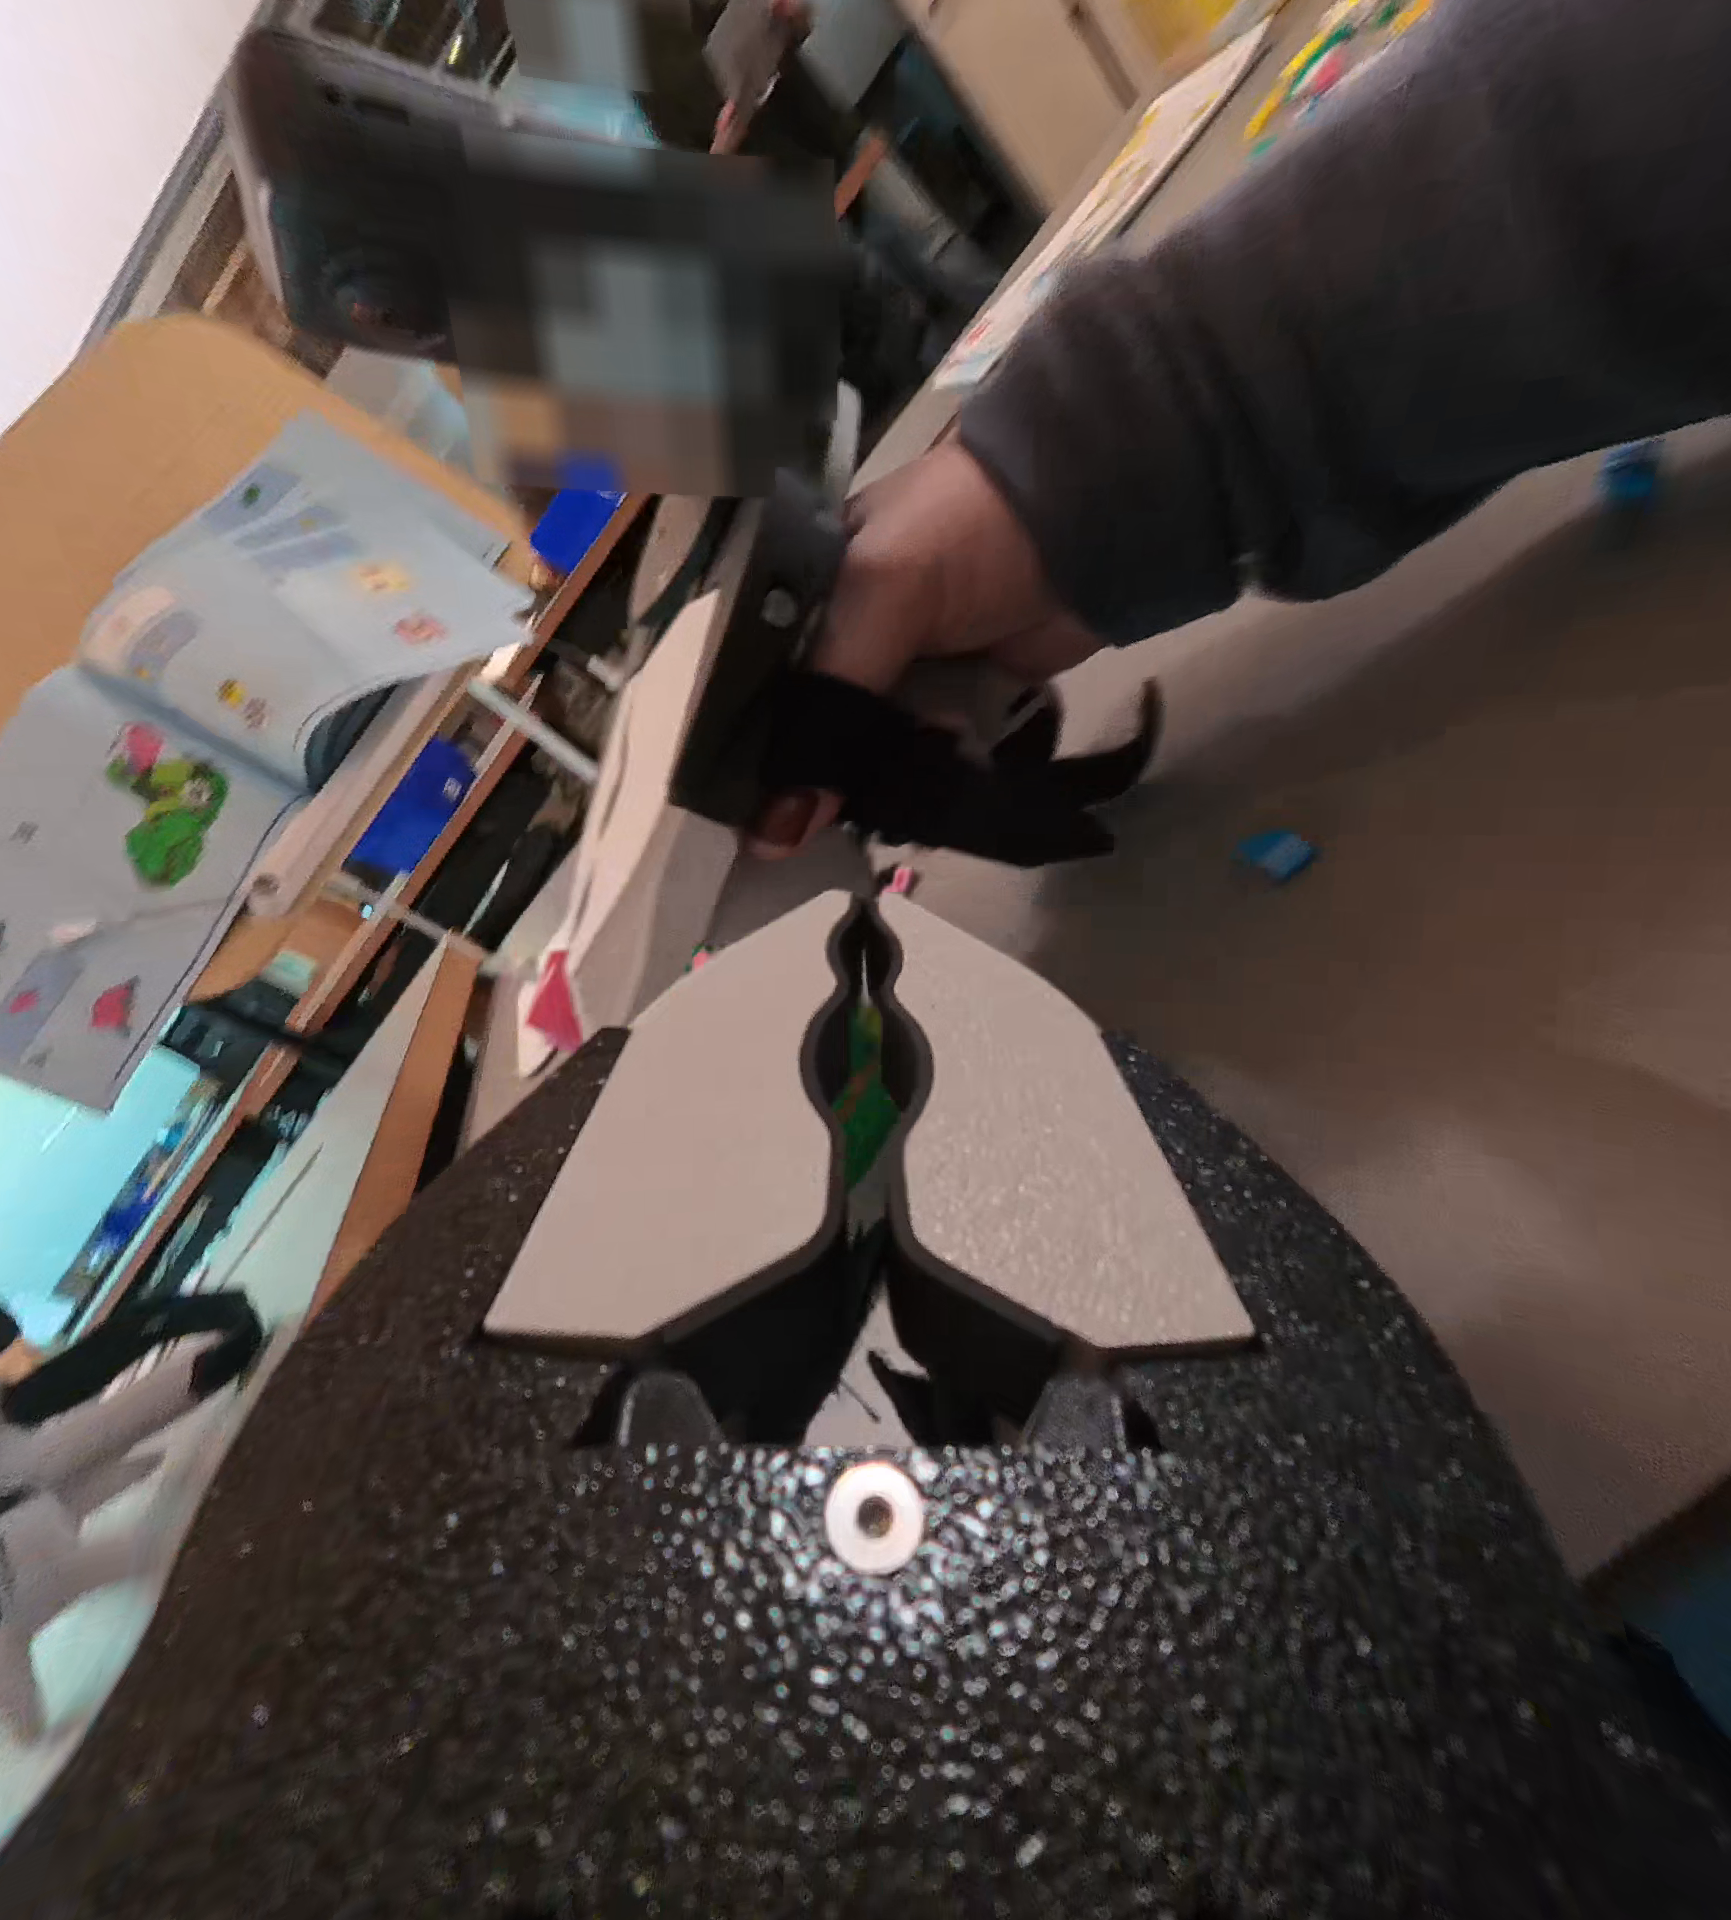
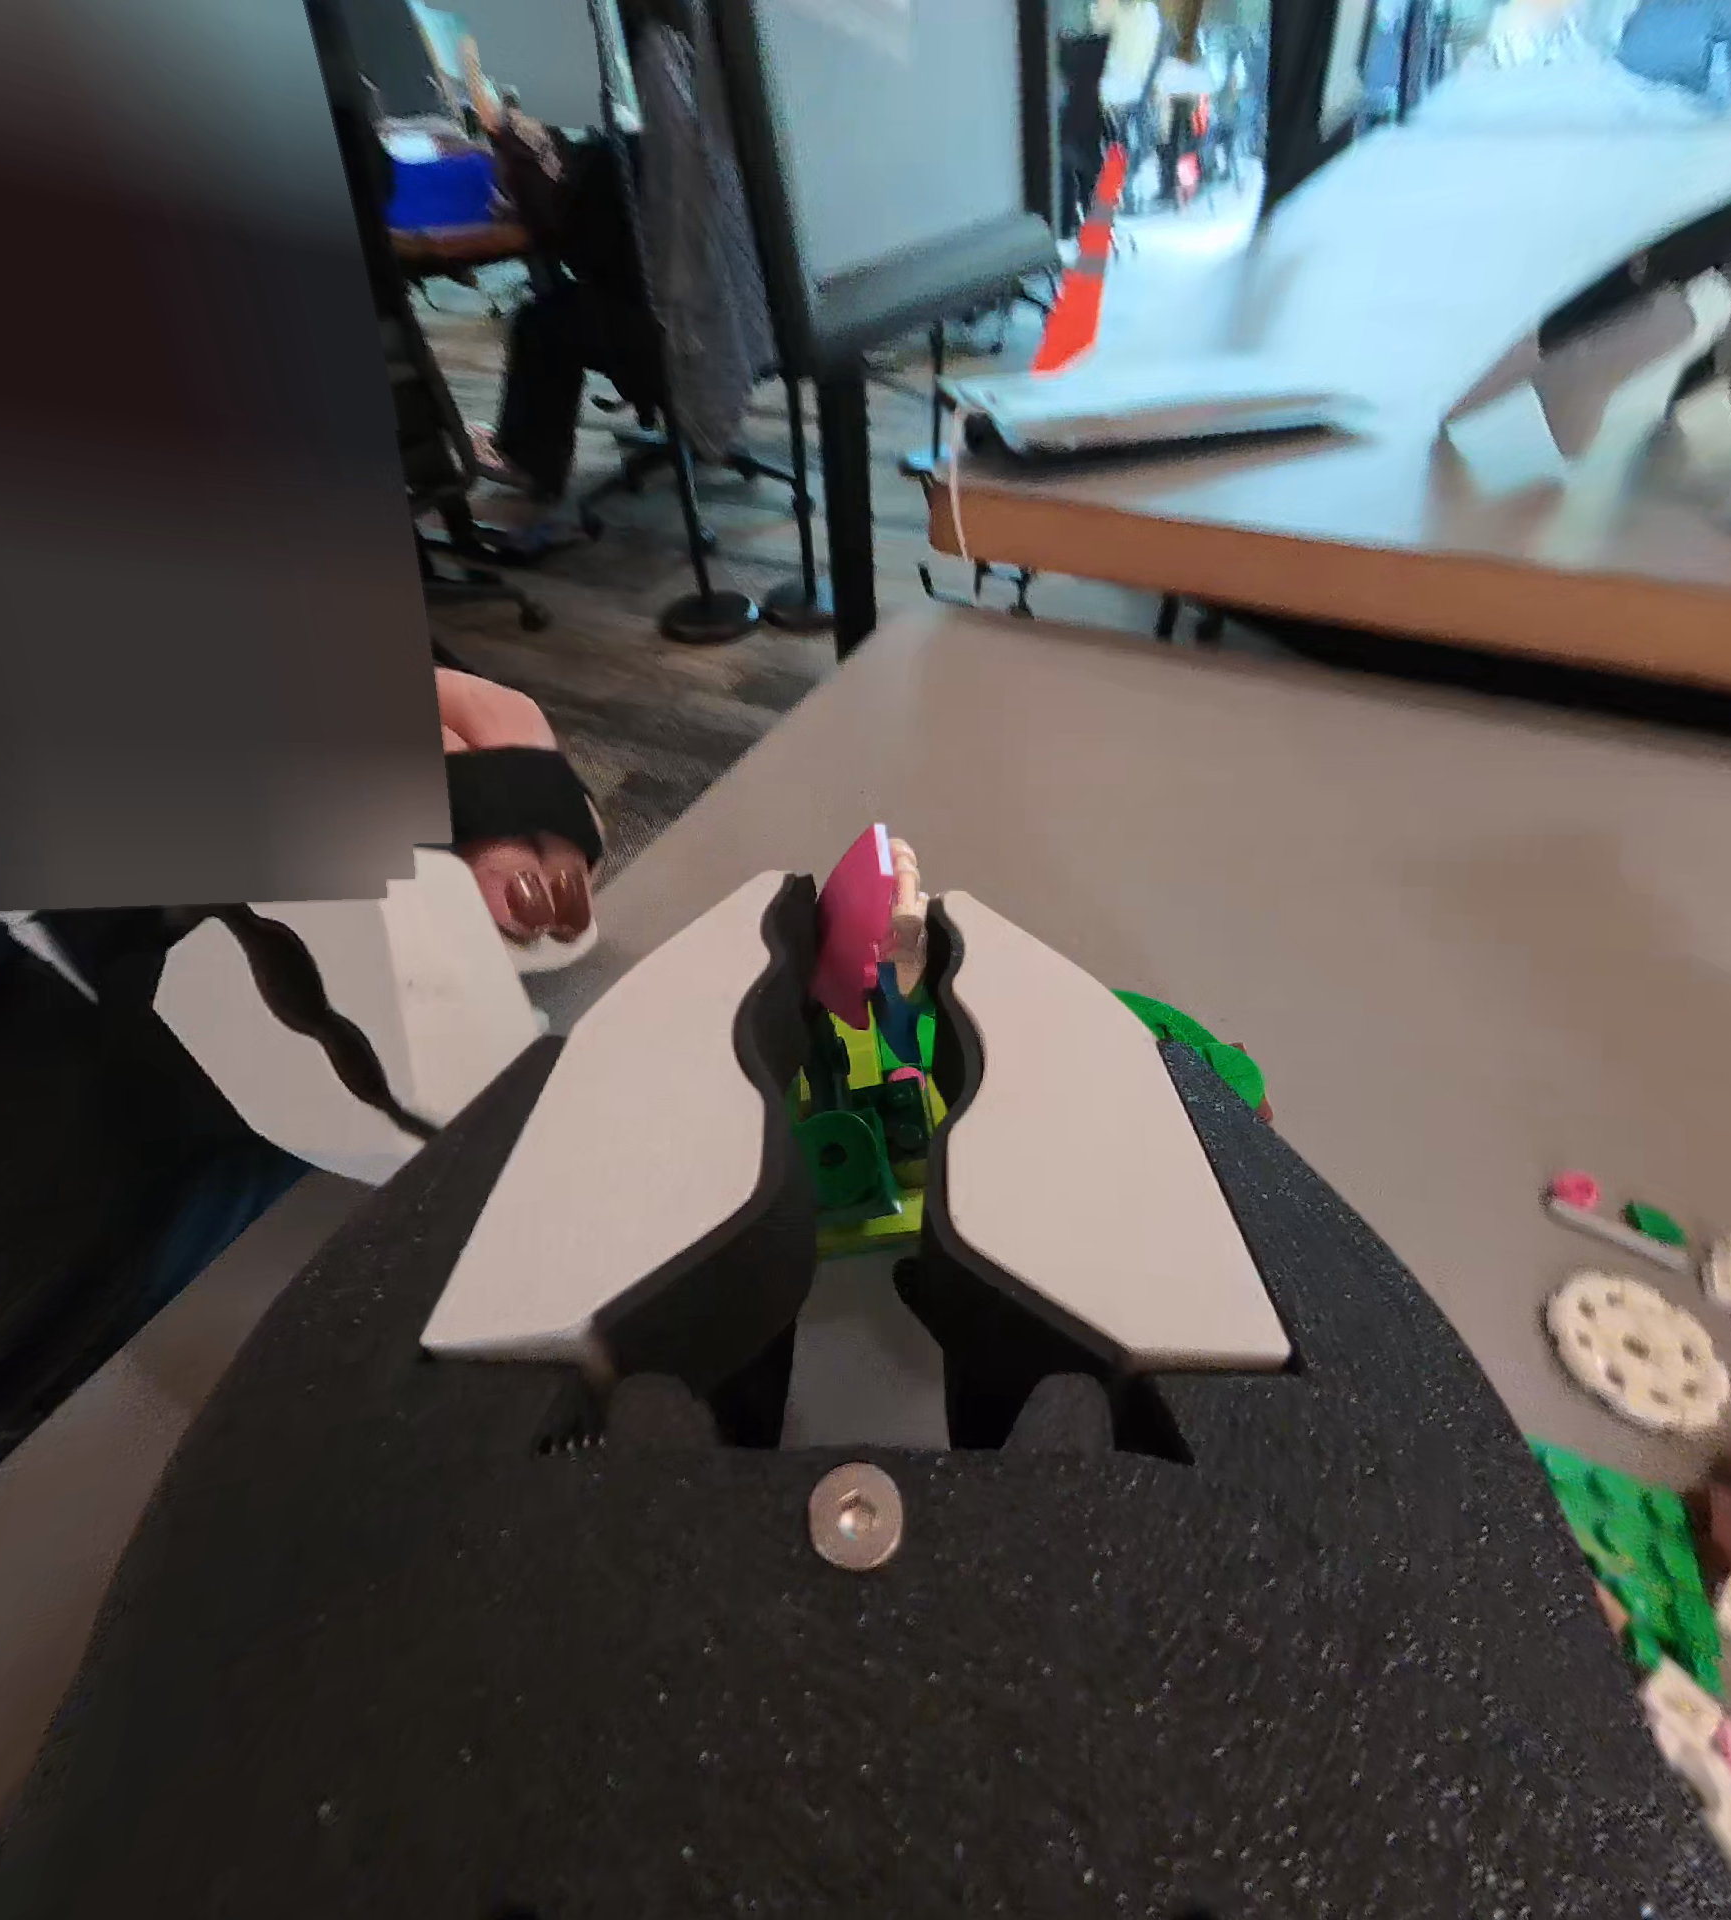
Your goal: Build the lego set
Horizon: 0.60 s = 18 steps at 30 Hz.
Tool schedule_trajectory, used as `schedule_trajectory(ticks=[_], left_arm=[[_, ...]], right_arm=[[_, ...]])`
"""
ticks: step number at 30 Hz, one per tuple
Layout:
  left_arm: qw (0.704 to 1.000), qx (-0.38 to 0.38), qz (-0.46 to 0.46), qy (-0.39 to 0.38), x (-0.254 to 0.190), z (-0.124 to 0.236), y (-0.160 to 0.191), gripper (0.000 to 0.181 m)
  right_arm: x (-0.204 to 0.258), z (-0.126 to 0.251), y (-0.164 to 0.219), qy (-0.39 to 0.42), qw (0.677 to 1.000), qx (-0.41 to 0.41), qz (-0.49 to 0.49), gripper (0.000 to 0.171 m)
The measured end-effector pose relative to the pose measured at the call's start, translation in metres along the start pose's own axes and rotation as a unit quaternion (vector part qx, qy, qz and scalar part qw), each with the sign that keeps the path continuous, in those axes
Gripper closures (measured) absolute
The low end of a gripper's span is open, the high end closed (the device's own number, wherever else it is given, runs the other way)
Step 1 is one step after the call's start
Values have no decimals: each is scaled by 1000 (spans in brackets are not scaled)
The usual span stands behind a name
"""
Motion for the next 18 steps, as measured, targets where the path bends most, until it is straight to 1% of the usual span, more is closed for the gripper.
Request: schedule_trajectory(ticks=[2,3,4,5,6,9,13,15,16,18], left_arm=[[999,42,26,-9,5,-3,13,181],[997,69,43,-2,5,-6,21,181],[993,95,64,6,5,-8,29,176],[990,114,86,14,4,-10,36,164],[986,127,107,20,4,-12,42,158],[977,145,155,20,9,-13,51,149],[972,154,174,16,14,-12,57,147],[968,182,171,24,11,-14,64,147],[964,199,171,29,9,-15,67,142],[961,208,178,32,8,-17,69,141]], right_arm=[[-10,-4,6,34,998,23,-43,151],[-15,-6,9,49,995,34,-74,151],[-20,-7,12,62,992,42,-97,151],[-24,-9,13,76,989,45,-117,151],[-27,-10,14,90,985,46,-137,150],[-33,-12,12,124,977,39,-169,150],[-32,-18,11,150,970,36,-190,151],[-29,-22,13,152,969,43,-189,151],[-29,-23,14,152,969,46,-188,151],[-28,-25,14,149,969,43,-191,151]])
Point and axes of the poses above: each gripper's, where its closed fingertips meet, z back along the fingers, y out of its underside, x = y × z across the jaws, the point moved 3 cm from there along z, back along the fingers, and after that the axes turned 4 degrees about -z, right-handed, at the moved point
